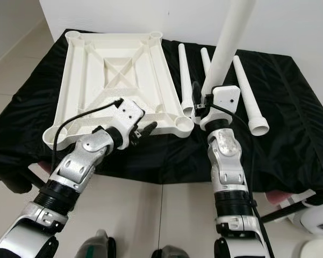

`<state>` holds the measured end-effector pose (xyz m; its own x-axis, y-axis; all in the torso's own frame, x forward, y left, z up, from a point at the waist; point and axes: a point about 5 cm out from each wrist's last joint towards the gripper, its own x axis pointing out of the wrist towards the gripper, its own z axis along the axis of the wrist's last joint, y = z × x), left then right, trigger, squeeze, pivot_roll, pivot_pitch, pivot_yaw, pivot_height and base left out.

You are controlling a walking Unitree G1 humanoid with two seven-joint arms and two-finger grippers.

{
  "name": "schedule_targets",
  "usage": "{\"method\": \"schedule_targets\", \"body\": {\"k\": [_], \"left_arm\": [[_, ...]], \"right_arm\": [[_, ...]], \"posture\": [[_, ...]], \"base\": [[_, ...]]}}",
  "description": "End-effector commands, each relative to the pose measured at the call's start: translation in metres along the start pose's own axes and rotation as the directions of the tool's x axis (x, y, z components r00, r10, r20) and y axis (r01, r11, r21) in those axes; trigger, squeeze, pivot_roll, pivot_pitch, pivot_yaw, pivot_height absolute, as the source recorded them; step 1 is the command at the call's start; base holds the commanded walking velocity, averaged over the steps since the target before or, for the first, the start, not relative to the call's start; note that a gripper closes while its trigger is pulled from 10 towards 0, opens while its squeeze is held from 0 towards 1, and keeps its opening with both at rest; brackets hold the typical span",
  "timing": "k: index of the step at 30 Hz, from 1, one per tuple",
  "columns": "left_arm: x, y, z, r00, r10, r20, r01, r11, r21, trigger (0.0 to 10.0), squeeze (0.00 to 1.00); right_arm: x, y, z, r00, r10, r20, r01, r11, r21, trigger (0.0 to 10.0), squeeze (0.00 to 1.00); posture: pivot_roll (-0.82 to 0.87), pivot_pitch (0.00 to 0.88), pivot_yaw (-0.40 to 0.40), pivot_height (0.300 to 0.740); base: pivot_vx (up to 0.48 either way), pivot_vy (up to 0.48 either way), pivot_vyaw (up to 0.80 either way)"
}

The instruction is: Building children table

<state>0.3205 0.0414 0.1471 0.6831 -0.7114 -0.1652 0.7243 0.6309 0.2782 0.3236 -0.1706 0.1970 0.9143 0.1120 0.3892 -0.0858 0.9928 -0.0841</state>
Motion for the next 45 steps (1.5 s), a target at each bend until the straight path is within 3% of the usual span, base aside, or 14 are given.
{"method": "schedule_targets", "body": {"k": [1,8,17,25,29,36,37,45], "left_arm": [[0.007,-0.01,-0.011,0.994,-0.081,-0.076,0.083,0.996,0.022,10.0,0.0],[0.015,-0.009,-0.026,0.975,-0.126,-0.185,0.141,0.988,0.068,10.0,0.0],[0.024,-0.004,-0.023,0.974,-0.109,-0.197,0.126,0.989,0.079,10.0,0.0],[0.031,0.011,-0.01,0.984,-0.046,-0.173,0.064,0.993,0.098,10.0,0.0],[0.03,0.021,0.004,0.994,-0.019,-0.104,0.024,0.998,0.056,10.0,0.0],[0.024,0.021,0.02,1.0,-0.026,0.0,0.026,0.998,0.048,10.0,0.0],[0.021,0.023,0.029,0.999,-0.006,0.052,0.004,0.999,0.034,10.0,0.0],[0.007,0.035,0.062,0.975,0.068,0.21,-0.065,0.998,-0.021,10.0,0.0]], "right_arm": [[-0.001,-0.005,0.006,0.999,-0.024,0.035,0.024,1.0,-0.001,10.0,0.0],[-0.004,-0.008,0.006,0.998,-0.046,0.035,0.047,0.999,-0.004,10.0,0.0],[-0.006,-0.006,0.005,0.998,-0.056,0.033,0.056,0.998,0.001,10.0,0.0],[-0.007,-0.004,0.005,0.998,-0.059,0.032,0.059,0.998,0.007,10.0,0.0],[-0.009,-0.004,0.004,0.998,-0.064,0.026,0.063,0.998,0.012,10.0,0.0],[-0.01,-0.003,0.004,0.997,-0.068,0.03,0.067,0.997,0.025,10.0,0.0],[-0.01,-0.002,0.005,0.997,-0.069,0.034,0.068,0.997,0.03,10.0,0.0],[-0.008,-0.001,0.006,0.997,-0.062,0.039,0.06,0.997,0.044,10.0,0.0]], "posture": [[0.05,0.013,-0.021,0.74],[0.04,0.018,-0.001,0.74],[0.04,0.018,0.005,0.74],[0.04,0.03,0.008,0.74],[0.05,0.039,0.009,0.74],[0.05,0.047,0.008,0.74],[0.06,0.051,0.005,0.74],[0.07,0.06,-0.009,0.74]], "base": [[0.0,0.0,0.0],[0.0,0.0,0.0],[0.0,0.0,0.0],[0.0,0.0,0.0],[0.0,0.0,0.0],[0.0,0.0,0.0],[0.0,0.0,0.0],[0.0,0.0,0.0]]}}
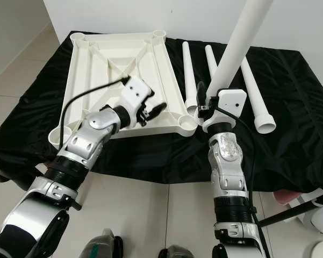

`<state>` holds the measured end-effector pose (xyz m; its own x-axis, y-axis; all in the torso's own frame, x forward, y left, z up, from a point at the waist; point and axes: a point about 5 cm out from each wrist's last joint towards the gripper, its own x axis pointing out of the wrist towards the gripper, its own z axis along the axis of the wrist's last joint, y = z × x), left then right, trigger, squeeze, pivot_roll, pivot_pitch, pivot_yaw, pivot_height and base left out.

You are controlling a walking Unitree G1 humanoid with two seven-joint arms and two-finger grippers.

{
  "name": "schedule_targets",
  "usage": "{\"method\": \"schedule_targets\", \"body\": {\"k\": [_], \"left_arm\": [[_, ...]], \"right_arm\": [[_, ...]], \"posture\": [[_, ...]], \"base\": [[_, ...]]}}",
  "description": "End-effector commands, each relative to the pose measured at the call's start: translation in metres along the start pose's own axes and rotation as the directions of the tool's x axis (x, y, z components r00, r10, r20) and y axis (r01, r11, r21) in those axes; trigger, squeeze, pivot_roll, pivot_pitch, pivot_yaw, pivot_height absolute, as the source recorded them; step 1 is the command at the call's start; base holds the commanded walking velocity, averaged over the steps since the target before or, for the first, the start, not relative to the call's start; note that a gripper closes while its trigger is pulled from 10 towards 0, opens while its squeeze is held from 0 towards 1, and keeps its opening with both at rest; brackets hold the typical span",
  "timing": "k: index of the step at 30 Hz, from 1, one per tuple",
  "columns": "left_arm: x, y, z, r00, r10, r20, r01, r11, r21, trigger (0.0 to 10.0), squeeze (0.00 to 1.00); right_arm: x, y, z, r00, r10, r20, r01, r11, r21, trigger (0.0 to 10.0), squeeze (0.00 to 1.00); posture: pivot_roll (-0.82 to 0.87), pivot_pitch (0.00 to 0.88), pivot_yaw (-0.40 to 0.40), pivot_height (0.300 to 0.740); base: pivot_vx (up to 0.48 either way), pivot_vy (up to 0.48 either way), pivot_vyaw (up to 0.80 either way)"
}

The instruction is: Building children table

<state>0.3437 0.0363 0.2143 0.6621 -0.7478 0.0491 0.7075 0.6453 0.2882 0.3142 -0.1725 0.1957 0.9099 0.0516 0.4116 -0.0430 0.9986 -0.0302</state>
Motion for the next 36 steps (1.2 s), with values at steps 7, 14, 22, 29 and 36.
{"method": "schedule_targets", "body": {"k": [7,14,22,29,36], "left_arm": [[0.0,-0.006,-0.018,0.994,-0.033,-0.102,0.035,0.999,0.022,10.0,0.0],[0.003,-0.017,-0.035,0.977,-0.095,-0.192,0.101,0.995,0.025,10.0,0.0],[-0.011,-0.033,-0.085,0.874,-0.203,-0.442,0.24,0.97,0.029,10.0,0.0],[-0.016,-0.037,-0.098,0.838,-0.232,-0.493,0.277,0.961,0.018,10.0,0.0],[-0.012,-0.035,-0.102,0.829,-0.205,-0.52,0.249,0.968,0.016,10.0,0.0]], "right_arm": [[0.005,0.005,0.002,1.0,0.022,0.014,-0.022,1.0,0.02,10.0,0.0],[0.006,0.007,0.002,1.0,0.024,0.016,-0.024,0.999,0.025,10.0,0.0],[0.003,0.0,0.005,1.0,0.0,0.025,-0.001,1.0,0.011,10.0,0.0],[0.002,-0.002,0.005,1.0,-0.009,0.025,0.009,1.0,0.005,10.0,0.0],[0.002,-0.002,0.005,1.0,-0.014,0.027,0.014,1.0,0.003,10.0,0.0]], "posture": [[0.09,0.062,-0.019,0.74],[0.09,0.057,-0.013,0.74],[0.06,0.054,0.004,0.74],[0.05,0.049,0.009,0.74],[0.05,0.045,0.009,0.74]], "base": [[0.0,0.0,0.0],[0.0,0.0,0.0],[0.0,0.0,0.0],[0.0,0.0,0.0],[0.0,0.0,0.0]]}}
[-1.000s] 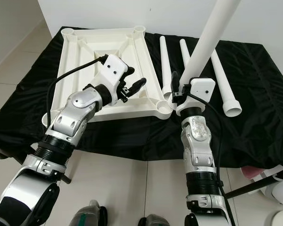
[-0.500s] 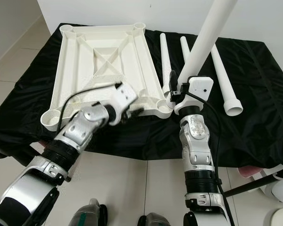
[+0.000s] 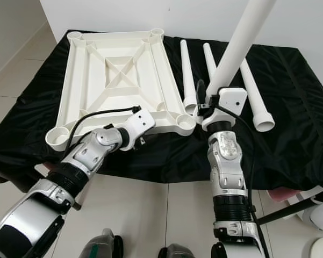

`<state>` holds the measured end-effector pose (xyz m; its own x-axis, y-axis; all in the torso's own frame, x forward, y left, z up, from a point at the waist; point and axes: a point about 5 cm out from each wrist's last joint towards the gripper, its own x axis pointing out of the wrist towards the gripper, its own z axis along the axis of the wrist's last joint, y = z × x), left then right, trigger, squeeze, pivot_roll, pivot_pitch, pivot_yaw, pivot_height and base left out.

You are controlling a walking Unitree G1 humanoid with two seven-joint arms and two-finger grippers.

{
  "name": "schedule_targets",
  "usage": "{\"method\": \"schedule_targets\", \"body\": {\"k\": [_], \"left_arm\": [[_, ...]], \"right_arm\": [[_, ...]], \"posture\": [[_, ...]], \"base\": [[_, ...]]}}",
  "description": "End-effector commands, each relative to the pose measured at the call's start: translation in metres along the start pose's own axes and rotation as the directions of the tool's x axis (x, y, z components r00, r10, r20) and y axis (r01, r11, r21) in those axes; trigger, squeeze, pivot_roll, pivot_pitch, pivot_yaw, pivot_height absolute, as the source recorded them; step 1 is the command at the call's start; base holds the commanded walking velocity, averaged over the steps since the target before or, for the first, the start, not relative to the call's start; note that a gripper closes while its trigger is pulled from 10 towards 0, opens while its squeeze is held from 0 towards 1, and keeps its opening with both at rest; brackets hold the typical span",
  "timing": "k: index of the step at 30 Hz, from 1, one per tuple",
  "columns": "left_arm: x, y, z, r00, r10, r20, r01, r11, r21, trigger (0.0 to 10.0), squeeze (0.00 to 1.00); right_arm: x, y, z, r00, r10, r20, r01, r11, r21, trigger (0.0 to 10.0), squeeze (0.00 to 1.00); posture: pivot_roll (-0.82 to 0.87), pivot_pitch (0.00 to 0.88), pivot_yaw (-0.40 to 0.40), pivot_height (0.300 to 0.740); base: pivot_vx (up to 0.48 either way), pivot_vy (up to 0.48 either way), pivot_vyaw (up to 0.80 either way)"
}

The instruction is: Building children table

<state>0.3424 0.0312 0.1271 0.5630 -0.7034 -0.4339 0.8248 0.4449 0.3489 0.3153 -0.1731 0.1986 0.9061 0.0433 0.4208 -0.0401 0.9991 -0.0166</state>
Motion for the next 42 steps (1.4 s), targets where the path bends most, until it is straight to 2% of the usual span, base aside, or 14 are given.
{"method": "schedule_targets", "body": {"k": [1,6,8,9,16,17,19,20,29,31,32,38,39,42], "left_arm": [[0.003,-0.005,-0.02,0.995,-0.026,-0.101,0.023,0.999,-0.03,10.0,0.0],[0.009,-0.006,-0.022,0.984,-0.094,-0.149,0.095,0.996,-0.002,9.3,0.0],[0.009,-0.008,-0.024,0.98,-0.114,-0.164,0.119,0.993,0.019,6.1,0.0],[0.01,-0.012,-0.026,0.976,-0.144,-0.163,0.15,0.988,0.028,0.0,0.0],[0.008,-0.012,-0.019,0.973,-0.193,-0.13,0.197,0.98,0.022,1.0,0.0],[0.006,-0.011,-0.018,0.972,-0.199,-0.121,0.203,0.979,0.024,3.8,0.0],[0.005,-0.009,-0.017,0.972,-0.206,-0.114,0.21,0.977,0.022,4.0,0.0],[0.003,-0.009,-0.017,0.97,-0.221,-0.104,0.225,0.974,0.028,10.0,0.0],[-0.002,-0.014,-0.016,0.956,-0.287,-0.063,0.29,0.956,0.048,10.0,0.0],[-0.003,-0.015,-0.015,0.953,-0.3,-0.051,0.302,0.952,0.054,6.7,0.0],[-0.005,-0.017,-0.012,0.947,-0.321,-0.022,0.322,0.946,0.049,0.0,0.0],[-0.009,-0.021,-0.006,0.935,-0.354,0.028,0.352,0.934,0.052,0.0,0.0],[-0.01,-0.021,-0.004,0.933,-0.357,0.033,0.355,0.933,0.055,10.0,0.0],[-0.012,-0.024,-0.002,0.927,-0.372,0.047,0.369,0.928,0.058,10.0,0.0]], "right_arm": [[0.001,-0.002,0.004,1.0,-0.007,0.021,0.007,1.0,-0.009,10.0,0.0],[0.002,-0.003,0.005,0.999,-0.018,0.026,0.018,1.0,-0.013,10.0,0.0],[0.001,-0.004,0.005,0.999,-0.021,0.026,0.021,1.0,-0.014,10.0,0.0],[0.0,-0.004,0.005,0.999,-0.025,0.026,0.025,1.0,-0.015,10.0,0.0],[-0.003,-0.006,0.005,0.999,-0.038,0.025,0.038,0.999,-0.018,10.0,0.0],[-0.003,-0.006,0.005,0.999,-0.039,0.024,0.04,0.999,-0.019,10.0,0.0],[-0.004,-0.006,0.005,0.999,-0.04,0.022,0.04,0.999,-0.019,10.0,0.0],[-0.004,-0.006,0.004,0.999,-0.038,0.021,0.039,0.999,-0.018,10.0,0.0],[0.0,-0.001,0.003,1.0,-0.017,0.016,0.017,1.0,-0.009,10.0,0.0],[0.001,0.0,0.002,1.0,-0.012,0.015,0.012,1.0,-0.007,10.0,0.0],[0.002,0.002,0.002,1.0,-0.006,0.014,0.006,1.0,-0.004,10.0,0.0],[0.003,0.004,0.001,1.0,0.003,0.012,-0.003,1.0,0.0,10.0,0.0],[0.003,0.004,0.001,1.0,0.005,0.012,-0.005,1.0,0.0,10.0,0.0],[0.003,0.005,0.001,1.0,0.009,0.011,-0.009,1.0,0.0,10.0,0.0]], "posture": [[0.04,0.044,0.012,0.74],[0.03,0.046,0.023,0.74],[0.03,0.046,0.023,0.74],[0.02,0.046,0.032,0.74],[0.02,0.046,0.037,0.74],[0.02,0.046,0.037,0.74],[0.02,0.045,0.034,0.74],[0.03,0.044,0.031,0.74],[0.05,0.044,0.014,0.74],[0.06,0.044,0.013,0.74],[0.06,0.045,0.008,0.74],[0.07,0.045,0.004,0.74],[0.07,0.044,0.003,0.74],[0.07,0.042,0.0,0.74]], "base": [[0.0,0.0,0.0],[0.0,0.0,0.0],[0.0,0.0,0.0],[0.0,0.0,0.0],[0.0,0.0,0.0],[0.0,0.0,0.0],[0.0,0.0,0.0],[0.0,0.0,0.0],[0.0,0.0,0.0],[0.0,0.0,0.0],[0.0,0.0,0.0],[0.0,0.0,0.0],[0.0,0.0,0.0],[0.0,0.0,0.0]]}}
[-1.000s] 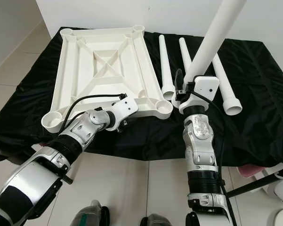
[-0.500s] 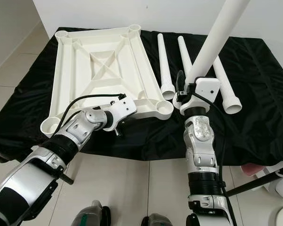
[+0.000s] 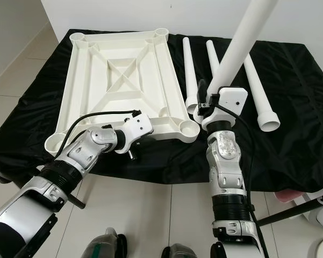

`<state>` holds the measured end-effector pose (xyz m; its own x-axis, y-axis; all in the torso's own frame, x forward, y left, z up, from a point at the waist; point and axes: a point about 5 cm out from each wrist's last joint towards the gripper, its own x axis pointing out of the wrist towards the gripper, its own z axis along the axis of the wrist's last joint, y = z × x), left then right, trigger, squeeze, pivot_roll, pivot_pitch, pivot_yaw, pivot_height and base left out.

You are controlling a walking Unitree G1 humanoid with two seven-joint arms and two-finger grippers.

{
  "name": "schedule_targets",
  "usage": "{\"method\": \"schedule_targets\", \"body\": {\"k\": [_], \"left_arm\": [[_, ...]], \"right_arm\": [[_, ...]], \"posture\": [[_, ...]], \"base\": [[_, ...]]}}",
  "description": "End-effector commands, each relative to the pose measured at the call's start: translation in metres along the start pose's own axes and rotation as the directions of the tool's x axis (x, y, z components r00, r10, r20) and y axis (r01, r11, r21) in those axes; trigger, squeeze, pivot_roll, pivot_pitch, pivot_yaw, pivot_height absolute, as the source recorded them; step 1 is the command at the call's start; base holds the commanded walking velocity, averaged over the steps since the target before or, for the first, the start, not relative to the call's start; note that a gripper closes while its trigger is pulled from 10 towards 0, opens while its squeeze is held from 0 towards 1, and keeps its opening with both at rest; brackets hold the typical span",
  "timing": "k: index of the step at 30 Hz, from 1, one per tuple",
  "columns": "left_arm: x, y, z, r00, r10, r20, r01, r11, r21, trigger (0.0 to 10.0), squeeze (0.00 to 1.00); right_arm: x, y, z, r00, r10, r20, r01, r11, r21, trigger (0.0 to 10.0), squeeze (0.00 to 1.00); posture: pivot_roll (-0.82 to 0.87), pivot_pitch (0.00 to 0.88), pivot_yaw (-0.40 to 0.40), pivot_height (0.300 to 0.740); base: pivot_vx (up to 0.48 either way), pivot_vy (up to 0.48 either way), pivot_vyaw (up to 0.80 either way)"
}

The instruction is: Building children table

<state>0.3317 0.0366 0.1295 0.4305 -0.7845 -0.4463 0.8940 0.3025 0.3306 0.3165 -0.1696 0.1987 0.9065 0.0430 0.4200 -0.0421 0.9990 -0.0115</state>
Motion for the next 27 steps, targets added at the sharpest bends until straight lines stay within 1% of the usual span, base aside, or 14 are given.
{"method": "schedule_targets", "body": {"k": [1,7,15,20,25,27], "left_arm": [[0.001,-0.02,0.001,0.97,-0.241,0.029,0.241,0.97,-0.004,10.0,0.0],[-0.002,-0.029,0.005,0.959,-0.28,0.053,0.278,0.96,0.035,10.0,0.0],[-0.008,-0.038,0.01,0.943,-0.323,0.077,0.318,0.946,0.063,10.0,0.0],[-0.01,-0.04,0.011,0.94,-0.331,0.079,0.327,0.943,0.068,10.0,0.0],[-0.013,-0.043,0.012,0.933,-0.35,0.082,0.343,0.935,0.091,10.0,0.0],[-0.013,-0.043,0.01,0.936,-0.343,0.076,0.336,0.938,0.089,10.0,0.0]], "right_arm": [[0.002,0.002,0.001,1.0,0.012,0.011,-0.012,1.0,-0.006,10.0,0.0],[0.002,0.003,0.0,1.0,0.022,0.008,-0.022,1.0,-0.007,10.0,0.0],[0.001,0.005,-0.001,0.999,0.033,0.007,-0.033,0.999,-0.007,10.0,0.0],[0.001,0.005,-0.001,0.999,0.036,0.007,-0.036,0.999,-0.006,10.0,0.0],[0.001,0.005,0.0,0.999,0.04,0.007,-0.04,0.999,-0.008,10.0,0.0],[0.001,0.006,-0.001,0.999,0.046,0.005,-0.046,0.999,-0.009,10.0,0.0]], "posture": [[0.07,0.04,-0.001,0.74],[0.07,0.038,-0.006,0.74],[0.07,0.034,-0.007,0.74],[0.07,0.033,-0.008,0.74],[0.07,0.038,-0.01,0.74],[0.07,0.038,-0.012,0.74]], "base": [[0.0,0.0,0.0],[0.0,0.0,0.0],[0.0,0.0,0.0],[0.0,0.0,0.0],[0.0,0.0,0.0],[0.0,0.0,0.0]]}}
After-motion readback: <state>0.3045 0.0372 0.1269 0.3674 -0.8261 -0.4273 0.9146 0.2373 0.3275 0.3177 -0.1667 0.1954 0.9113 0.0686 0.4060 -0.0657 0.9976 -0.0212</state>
